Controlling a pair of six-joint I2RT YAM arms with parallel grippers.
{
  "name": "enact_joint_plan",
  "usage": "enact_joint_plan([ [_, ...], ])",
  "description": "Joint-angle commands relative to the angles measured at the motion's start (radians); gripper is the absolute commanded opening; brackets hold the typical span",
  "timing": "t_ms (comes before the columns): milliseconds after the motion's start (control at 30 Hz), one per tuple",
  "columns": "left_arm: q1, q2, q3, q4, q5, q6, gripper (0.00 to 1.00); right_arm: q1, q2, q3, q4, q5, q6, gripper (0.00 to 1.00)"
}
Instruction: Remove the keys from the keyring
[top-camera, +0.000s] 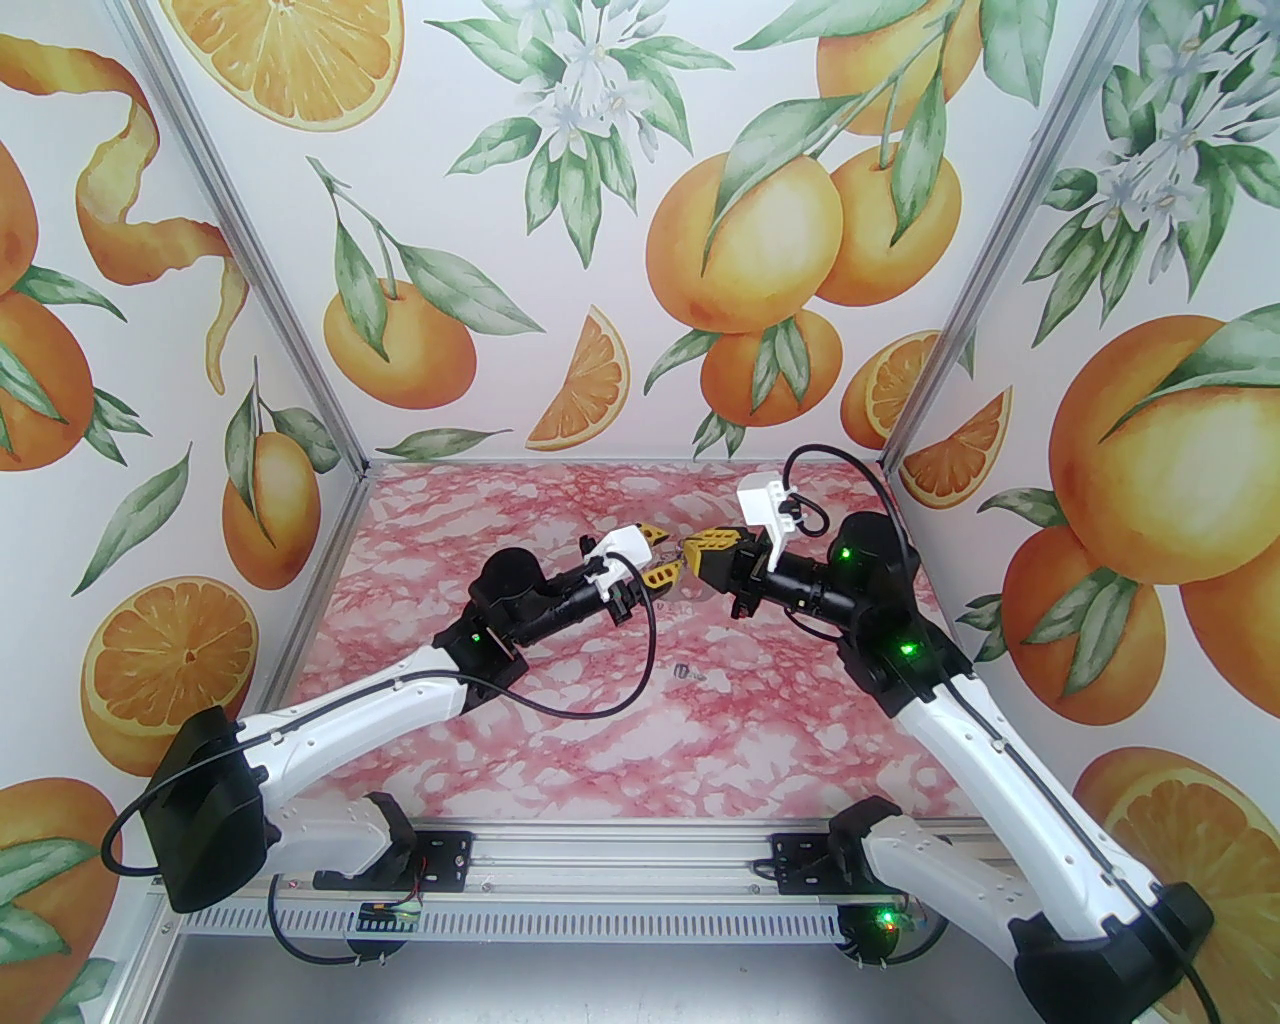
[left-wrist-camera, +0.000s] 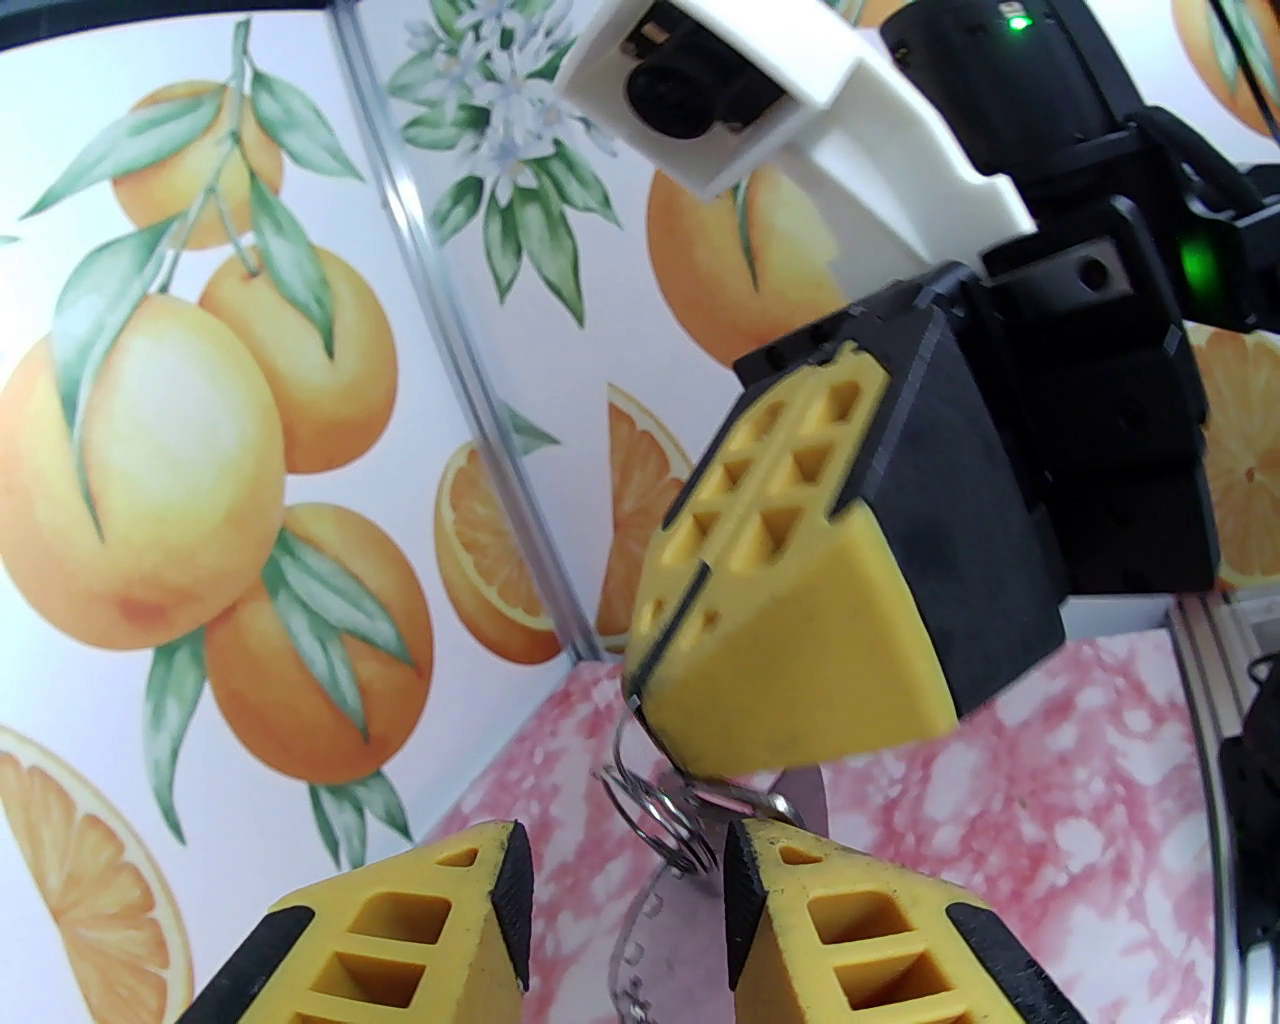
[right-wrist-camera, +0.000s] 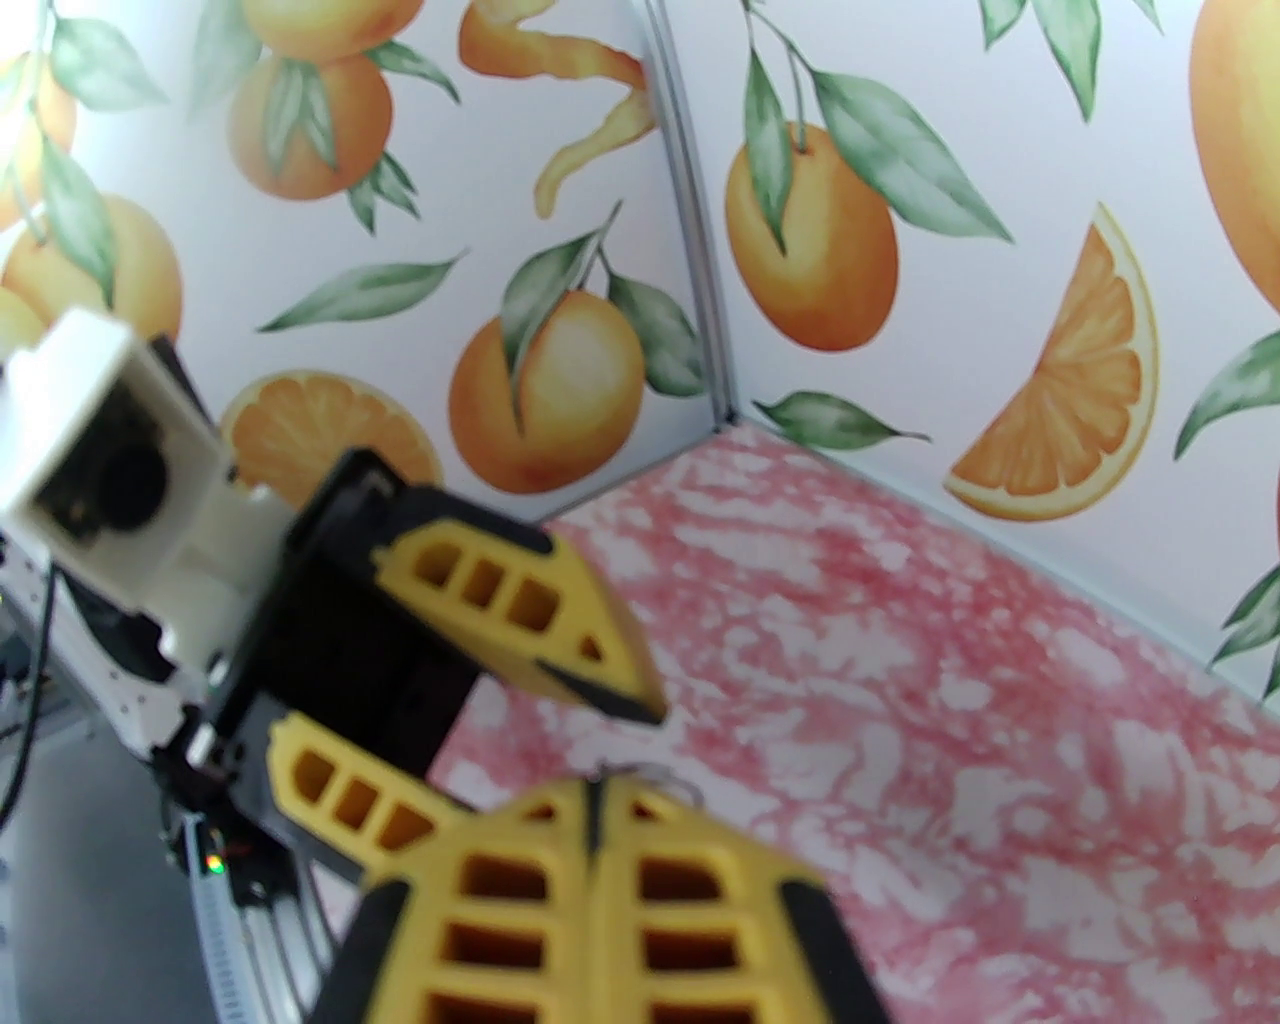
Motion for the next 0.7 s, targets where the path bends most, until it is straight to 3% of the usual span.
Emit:
enact_joint_plan([
  [0,0.004,-0.030,-0.028,0.037,0.006,0.043,0.40,-0.019,0.006,0.013,0.071,-0.089,0.087,0.00],
  [400,0.017,-0.025,-0.020,0.040,0.058,0.074,0.45,-0.077,0.018,-0.031,0.206,-0.228,0.226,0.00],
  [533,0.015,-0.012,0.003,0.061,0.140,0.040,0.45,-0.080,0.015,-0.043,0.223,-0.232,0.239,0.00],
  [667,0.016,0.002,0.018,0.079,0.132,0.031,0.45,-0.081,0.011,-0.050,0.229,-0.228,0.246,0.00],
])
